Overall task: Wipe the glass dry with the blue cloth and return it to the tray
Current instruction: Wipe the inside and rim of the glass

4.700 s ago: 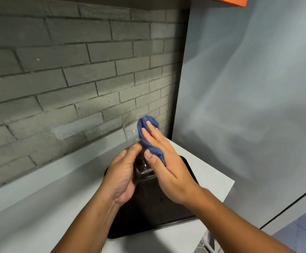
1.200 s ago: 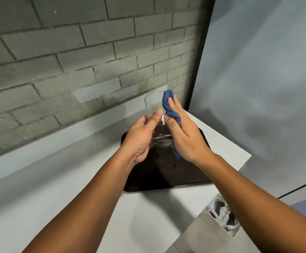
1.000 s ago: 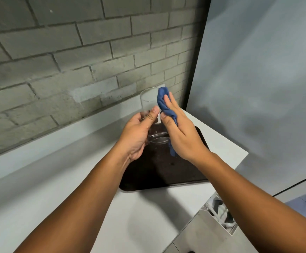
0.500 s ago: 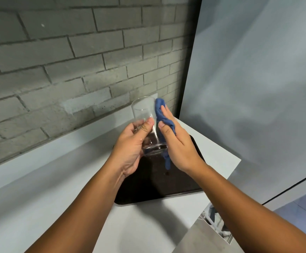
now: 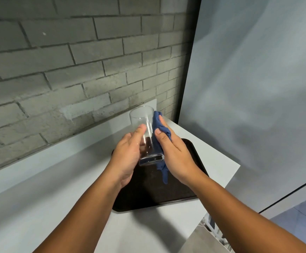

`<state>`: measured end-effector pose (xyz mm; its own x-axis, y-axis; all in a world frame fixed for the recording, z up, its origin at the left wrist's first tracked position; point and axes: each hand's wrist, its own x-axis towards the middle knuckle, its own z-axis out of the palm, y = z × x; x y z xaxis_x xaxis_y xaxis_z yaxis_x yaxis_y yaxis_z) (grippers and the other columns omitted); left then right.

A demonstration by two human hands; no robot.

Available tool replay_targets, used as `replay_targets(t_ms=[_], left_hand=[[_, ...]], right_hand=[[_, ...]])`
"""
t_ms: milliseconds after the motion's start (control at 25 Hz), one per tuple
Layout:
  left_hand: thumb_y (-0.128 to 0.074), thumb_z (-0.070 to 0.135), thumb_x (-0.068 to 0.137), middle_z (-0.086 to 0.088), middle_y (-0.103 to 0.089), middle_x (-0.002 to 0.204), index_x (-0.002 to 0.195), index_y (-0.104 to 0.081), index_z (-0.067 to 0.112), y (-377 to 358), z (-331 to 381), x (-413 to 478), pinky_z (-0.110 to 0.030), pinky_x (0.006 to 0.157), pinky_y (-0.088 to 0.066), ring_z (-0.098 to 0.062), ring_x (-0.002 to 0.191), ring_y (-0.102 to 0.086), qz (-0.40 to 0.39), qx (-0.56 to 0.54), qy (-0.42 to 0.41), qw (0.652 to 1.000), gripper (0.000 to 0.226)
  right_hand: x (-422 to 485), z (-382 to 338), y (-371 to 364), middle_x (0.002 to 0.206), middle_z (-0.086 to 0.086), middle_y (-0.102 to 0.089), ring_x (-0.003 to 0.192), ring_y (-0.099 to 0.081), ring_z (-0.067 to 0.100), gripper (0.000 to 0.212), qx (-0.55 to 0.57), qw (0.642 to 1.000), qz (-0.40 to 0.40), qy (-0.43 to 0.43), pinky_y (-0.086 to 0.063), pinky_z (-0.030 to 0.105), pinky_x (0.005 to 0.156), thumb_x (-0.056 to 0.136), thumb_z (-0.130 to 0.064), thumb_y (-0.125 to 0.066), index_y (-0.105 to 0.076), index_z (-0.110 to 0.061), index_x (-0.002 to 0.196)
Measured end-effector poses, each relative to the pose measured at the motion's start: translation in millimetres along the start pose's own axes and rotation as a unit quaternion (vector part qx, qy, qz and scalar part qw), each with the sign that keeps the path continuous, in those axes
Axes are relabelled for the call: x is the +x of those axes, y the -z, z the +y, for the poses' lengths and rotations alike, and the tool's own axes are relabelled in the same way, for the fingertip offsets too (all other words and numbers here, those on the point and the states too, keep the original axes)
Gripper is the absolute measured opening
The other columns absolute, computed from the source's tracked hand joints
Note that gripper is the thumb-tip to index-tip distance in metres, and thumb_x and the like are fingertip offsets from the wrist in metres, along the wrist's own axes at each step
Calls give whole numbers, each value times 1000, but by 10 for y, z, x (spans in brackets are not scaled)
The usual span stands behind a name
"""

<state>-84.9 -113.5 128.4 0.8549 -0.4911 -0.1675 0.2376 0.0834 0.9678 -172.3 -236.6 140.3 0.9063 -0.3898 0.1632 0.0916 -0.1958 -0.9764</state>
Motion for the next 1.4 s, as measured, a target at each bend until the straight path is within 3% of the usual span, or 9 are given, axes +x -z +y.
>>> replay_targets(t_ms=[120,200,360,520,640,1000,1120,1240,1400], left_hand=[[-86,73,79,-12,-84,130,143,-67,5,7,64,2,-53,112,-61,-30,120,-81,-32,37,6,999,95],[-92,63,80,-21,-85,125,138,-71,-1,26,82,29,-55,110,-62,-40,121,-81,-29,-15,10,999,90],[-95,55,82,-23,-86,122,139,-69,-4,29,58,5,-57,110,-62,-42,119,-81,-13,-45,12,999,86],[-87,57,89,-22,-86,113,136,-70,-6,45,95,33,-57,100,-66,-39,106,-84,9,-43,-7,999,80],[-86,52,93,-26,-85,121,140,-69,-6,25,141,25,-56,104,-65,-46,119,-80,1,-64,-15,998,77],[-73,49,104,9,-85,87,112,-78,18,-82,202,-3,-19,64,-60,-2,75,-80,-14,-44,-29,999,32],[-70,78,91,11,-81,112,124,-82,31,-46,188,15,-28,85,-59,-6,105,-76,-17,40,-31,999,58],[-80,87,72,-3,-85,130,144,-70,17,-2,148,27,-43,107,-60,-23,123,-80,-57,72,-12,996,101],[-89,72,62,7,-84,88,124,-72,10,32,50,60,-30,82,-58,-7,81,-77,2,57,-20,998,90]], right_hand=[[-48,-11,-35,182,-8,-27,167,-30,17,57,-3,1000,-10,12,-45,24,113,118,-26,-46,-28,-28,172],[-114,-17,-50,182,-7,-25,167,-23,3,55,-51,998,-5,48,-29,26,133,118,-19,-46,-31,-20,171],[-102,-30,-31,179,6,-36,151,-49,4,53,-47,998,-15,24,-39,30,127,118,-23,-45,-34,-20,170],[-136,-31,-76,181,-6,-27,167,-24,3,56,-59,996,-7,61,-21,29,137,116,-25,-46,-34,-16,170],[-107,-85,-77,181,2,-29,165,-32,11,53,-42,999,-9,26,-22,32,136,118,-25,-43,-33,-19,170],[-47,-38,-26,166,19,-54,155,-51,36,52,63,997,20,-39,-37,57,130,114,-39,-47,-49,-24,163],[-72,-50,-41,179,-6,-35,166,-33,12,69,40,999,5,-16,-27,45,137,108,-44,-48,-32,-26,171],[-40,-5,-8,178,-2,-39,165,-35,16,60,39,999,18,-8,-29,48,136,113,-39,-48,-35,-26,170],[-9,3,57,162,-2,-62,151,-57,20,46,100,994,13,-30,-41,52,130,117,-34,-46,-50,-33,163]])
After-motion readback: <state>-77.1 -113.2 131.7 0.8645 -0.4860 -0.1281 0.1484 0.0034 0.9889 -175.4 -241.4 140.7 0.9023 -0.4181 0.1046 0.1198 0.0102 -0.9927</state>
